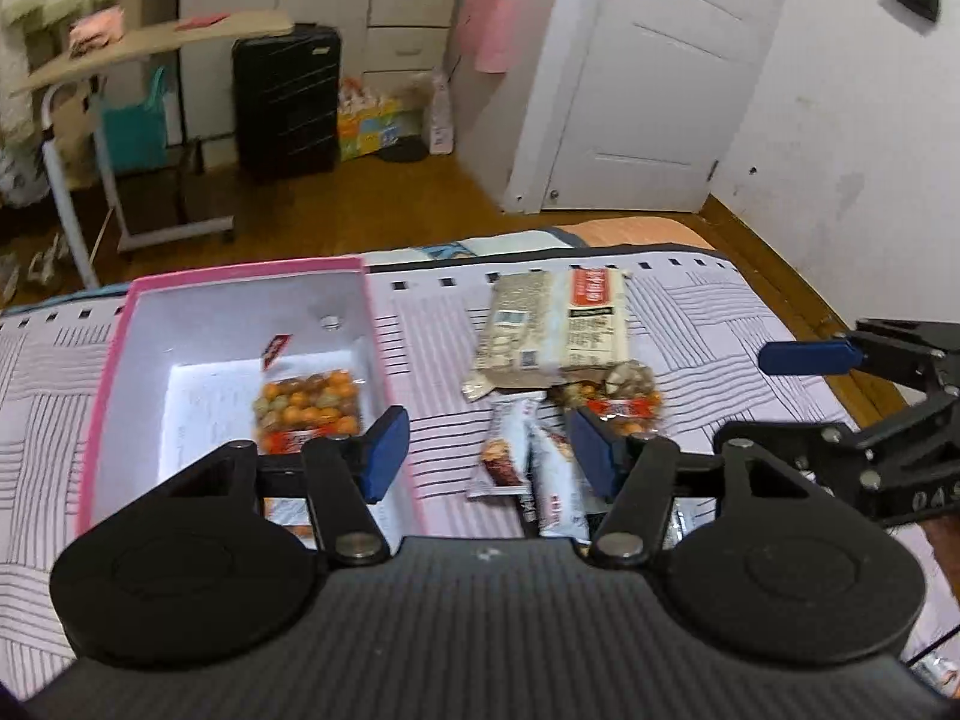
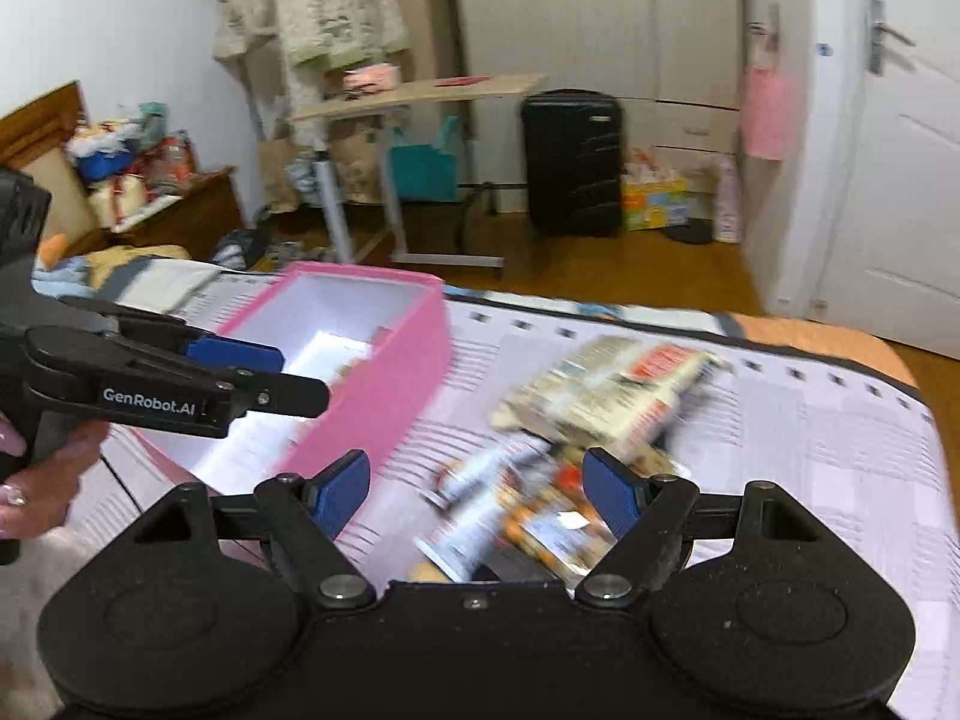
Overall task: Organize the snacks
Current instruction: 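Grasp a white snack bar with the left tool while the right tool grasps another, then carry both white bars into the pink box and open both tools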
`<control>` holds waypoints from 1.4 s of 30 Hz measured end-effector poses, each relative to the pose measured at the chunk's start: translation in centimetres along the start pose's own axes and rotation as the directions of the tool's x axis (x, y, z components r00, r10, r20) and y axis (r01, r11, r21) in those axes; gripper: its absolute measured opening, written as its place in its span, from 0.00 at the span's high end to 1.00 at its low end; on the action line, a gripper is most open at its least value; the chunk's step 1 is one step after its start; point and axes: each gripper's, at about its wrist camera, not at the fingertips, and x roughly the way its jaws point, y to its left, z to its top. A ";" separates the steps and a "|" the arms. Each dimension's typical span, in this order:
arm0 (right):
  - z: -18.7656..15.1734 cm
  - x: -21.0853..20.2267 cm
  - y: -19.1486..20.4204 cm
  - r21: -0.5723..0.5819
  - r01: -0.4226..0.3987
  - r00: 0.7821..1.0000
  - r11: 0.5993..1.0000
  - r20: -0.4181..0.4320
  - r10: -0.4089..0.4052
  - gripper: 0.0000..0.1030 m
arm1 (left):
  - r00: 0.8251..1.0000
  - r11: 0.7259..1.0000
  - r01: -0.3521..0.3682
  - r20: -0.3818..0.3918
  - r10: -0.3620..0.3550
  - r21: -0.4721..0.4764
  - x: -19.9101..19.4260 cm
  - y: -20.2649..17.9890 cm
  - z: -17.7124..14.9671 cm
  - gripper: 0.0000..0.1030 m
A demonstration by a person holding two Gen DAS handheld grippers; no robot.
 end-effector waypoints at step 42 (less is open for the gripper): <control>-11.8 6.9 -2.9 0.195 0.247 0.953 0.949 -0.226 -0.201 0.71 | 0.977 0.995 -0.043 -0.205 0.061 0.092 13.5 -6.3 -6.7 0.74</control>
